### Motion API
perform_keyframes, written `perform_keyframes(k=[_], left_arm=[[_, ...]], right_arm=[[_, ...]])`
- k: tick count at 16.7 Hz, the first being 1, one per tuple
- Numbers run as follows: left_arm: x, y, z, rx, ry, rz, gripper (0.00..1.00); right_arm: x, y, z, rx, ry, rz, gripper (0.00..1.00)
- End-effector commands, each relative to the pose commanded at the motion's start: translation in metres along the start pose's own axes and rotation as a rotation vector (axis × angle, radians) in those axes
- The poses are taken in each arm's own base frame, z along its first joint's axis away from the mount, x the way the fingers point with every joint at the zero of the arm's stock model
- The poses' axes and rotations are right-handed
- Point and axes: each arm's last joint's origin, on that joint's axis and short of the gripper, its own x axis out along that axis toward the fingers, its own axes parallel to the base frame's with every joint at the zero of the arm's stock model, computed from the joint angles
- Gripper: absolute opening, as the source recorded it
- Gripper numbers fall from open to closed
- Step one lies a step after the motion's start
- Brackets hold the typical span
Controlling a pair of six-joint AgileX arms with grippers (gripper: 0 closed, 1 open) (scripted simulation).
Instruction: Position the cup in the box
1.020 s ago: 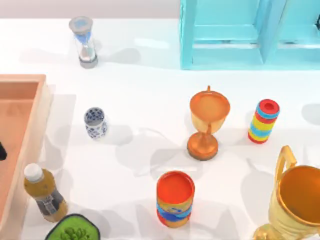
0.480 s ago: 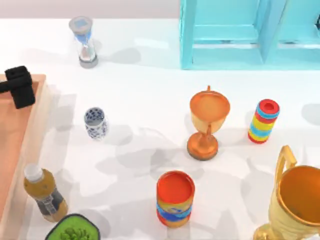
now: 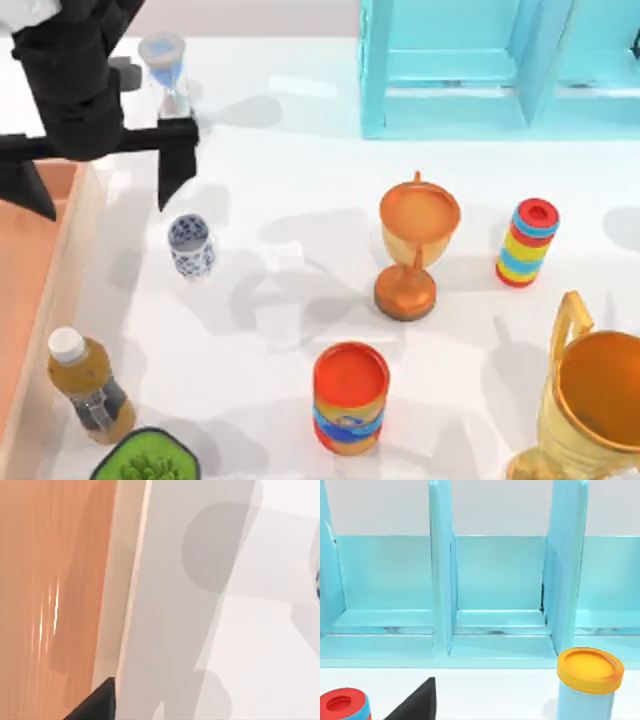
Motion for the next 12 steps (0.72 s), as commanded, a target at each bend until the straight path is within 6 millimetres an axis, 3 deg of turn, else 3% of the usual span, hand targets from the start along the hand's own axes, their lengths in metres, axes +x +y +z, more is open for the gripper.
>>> perform_keyframes(k=[6, 12], left_arm=[[-0.016, -0.063, 0.009, 0.148, 0.018, -0.052, 1.00], [-0.017, -0.071, 0.008, 0.168, 0.021, -0.059, 1.00]], right_arm=[[0.000, 0.000, 0.000, 0.000, 0.000, 0.000, 1.00], [0.000, 0.000, 0.000, 0.000, 0.000, 0.000, 1.00]])
